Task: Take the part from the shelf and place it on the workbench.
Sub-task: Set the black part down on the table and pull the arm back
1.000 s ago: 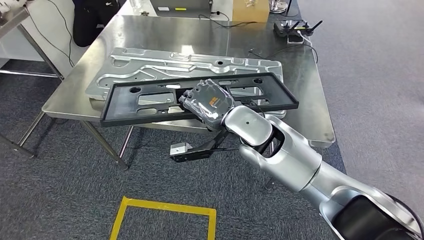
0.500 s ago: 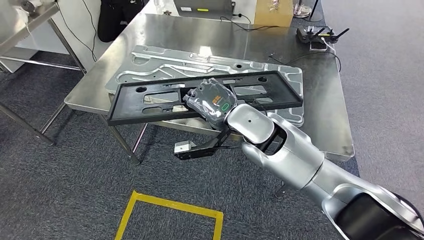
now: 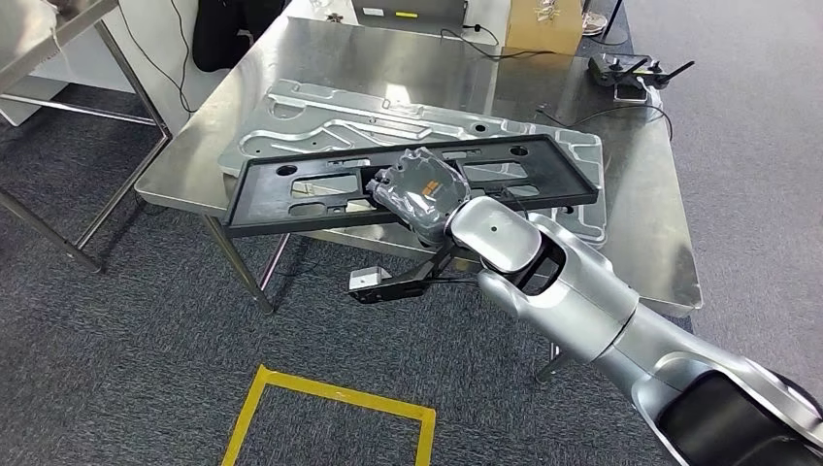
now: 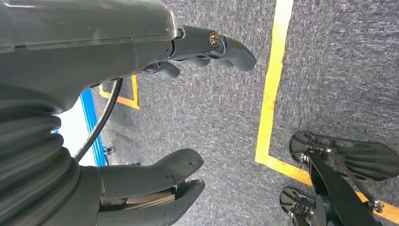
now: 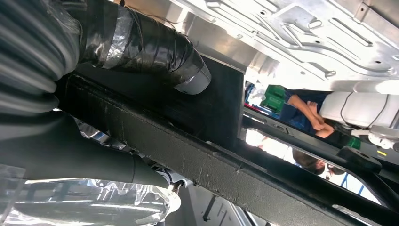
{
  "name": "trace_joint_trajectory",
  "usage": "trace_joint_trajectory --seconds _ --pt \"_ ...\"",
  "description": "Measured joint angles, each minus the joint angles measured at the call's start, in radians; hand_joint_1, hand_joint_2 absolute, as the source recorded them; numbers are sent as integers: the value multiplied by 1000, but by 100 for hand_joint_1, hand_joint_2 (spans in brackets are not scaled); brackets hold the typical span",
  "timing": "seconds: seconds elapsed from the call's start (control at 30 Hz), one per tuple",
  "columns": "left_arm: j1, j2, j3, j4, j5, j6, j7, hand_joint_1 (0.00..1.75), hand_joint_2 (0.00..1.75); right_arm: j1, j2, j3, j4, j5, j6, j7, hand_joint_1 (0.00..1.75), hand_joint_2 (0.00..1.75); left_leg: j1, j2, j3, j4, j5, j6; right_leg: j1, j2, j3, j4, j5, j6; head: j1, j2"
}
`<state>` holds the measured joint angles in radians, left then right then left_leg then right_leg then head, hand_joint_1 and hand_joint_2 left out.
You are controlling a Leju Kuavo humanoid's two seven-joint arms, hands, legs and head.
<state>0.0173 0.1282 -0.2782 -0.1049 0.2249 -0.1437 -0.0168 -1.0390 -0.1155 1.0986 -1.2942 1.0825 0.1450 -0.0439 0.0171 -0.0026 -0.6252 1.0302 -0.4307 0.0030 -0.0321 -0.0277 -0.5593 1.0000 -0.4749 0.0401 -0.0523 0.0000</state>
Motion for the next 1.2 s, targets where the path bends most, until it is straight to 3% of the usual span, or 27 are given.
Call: trace_joint_trajectory --seconds 0.07,0.13,0.23,0.27,0.3,0.33,0.4,0.47,0.53,0.63,0.67,0.73,0.77,0.8,0.83,0.87,0.93,0.97,1.13,1.2 --pt "0 2 -1 0 3 0 0 0 175 -1 0 0 0 -1 0 -1 175 175 2 -1 3 -7 2 10 -2 -2 2 -2 -1 10 0 0" --pt "0 3 -3 0 6 0 0 0 175 -3 -1 0 1 -1 0 -1 175 175 6 -2 13 -23 8 23 -3 3 -10 30 -25 11 0 0" --pt "-2 3 -4 0 8 0 -1 0 175 -6 -3 0 3 -1 0 -2 175 175 3 -3 20 -30 10 32 0 19 -103 213 -113 2 1 0" --pt "-2 3 -4 0 8 0 -1 0 175 -5 -5 1 5 -1 0 -2 175 175 2 -4 21 -29 9 32 2 22 -135 269 -128 -1 1 0" --pt "-2 3 -4 0 8 0 -1 0 175 -3 -7 2 7 -1 0 -2 175 175 0 -7 21 -27 7 32 3 23 -153 292 -123 -3 1 0" --pt "-2 3 -5 0 9 0 -1 0 175 -2 -8 3 8 -1 0 -3 175 175 -1 -10 22 -23 4 30 4 24 -150 272 -97 -7 1 0" --pt "-2 2 -5 0 10 -1 -2 0 175 -2 -10 4 10 -1 0 -3 175 175 -1 -15 25 -14 -6 23 7 26 -100 149 -21 -19 1 0" --pt "-2 2 -6 0 12 -1 -4 0 175 -2 -10 4 10 -2 -1 -3 175 175 -2 -18 25 -5 -14 13 14 27 -59 52 17 -29 1 0" --pt "-2 2 -7 0 13 -1 -6 0 175 -2 -12 4 11 -2 -1 -3 175 175 -2 -19 24 -5 -17 0 22 27 -53 37 15 -35 0 0" --pt "-2 2 -7 0 15 -1 -8 0 175 -3 -14 4 12 -2 -2 -3 175 175 2 -14 20 14 -33 -17 16 25 -41 25 16 -50 0 0" --pt "-2 3 -7 0 15 -1 -8 0 175 -3 -14 4 12 -2 -2 -3 175 175 4 -10 4 51 -54 -22 13 24 -34 20 16 -56 0 0" --pt "-1 3 -7 0 16 -1 -9 0 175 -2 -14 5 14 -1 -2 -3 175 175 6 -5 -61 177 -107 -31 12 21 -25 18 11 -64 0 0" --pt "-1 3 -7 0 17 0 -9 0 175 -1 -14 6 15 -1 -2 -3 175 175 7 -5 -96 236 -123 -34 12 21 -21 18 7 -64 0 0" --pt "0 3 -7 0 17 0 -9 0 175 1 -14 7 16 -1 -2 -3 175 175 8 -4 -118 267 -122 -37 12 21 -17 19 2 -64 0 0" --pt "0 3 -7 0 18 0 -9 0 175 2 -14 8 17 -1 -2 -3 175 175 10 -4 -123 260 -100 -39 11 21 -11 21 -4 -62 0 0" --pt "1 3 -7 0 18 0 -9 0 175 3 -14 8 17 -1 -2 -3 175 175 11 -2 -107 214 -62 -40 9 21 -4 23 -11 -59 0 0" --pt "2 3 -7 0 18 0 -10 0 175 3 -14 8 18 -1 -2 -3 175 175 11 3 -49 80 8 -41 9 21 10 27 -27 -48 0 0" --pt "1 2 -7 0 18 0 -10 0 175 2 -14 8 18 -1 -2 -3 175 175 10 5 -27 34 22 -37 10 21 13 29 -33 -42 0 0" --pt "0 2 -7 0 18 0 -11 0 175 1 -15 8 18 0 -3 -3 175 175 7 0 -7 3 7 -2 14 19 16 40 -54 -21 1 0" --pt "1 2 -7 0 18 0 -11 0 175 0 -17 8 19 0 -3 -3 175 175 7 0 2 -1 1 12 14 21 -27 128 -96 -17 2 0"
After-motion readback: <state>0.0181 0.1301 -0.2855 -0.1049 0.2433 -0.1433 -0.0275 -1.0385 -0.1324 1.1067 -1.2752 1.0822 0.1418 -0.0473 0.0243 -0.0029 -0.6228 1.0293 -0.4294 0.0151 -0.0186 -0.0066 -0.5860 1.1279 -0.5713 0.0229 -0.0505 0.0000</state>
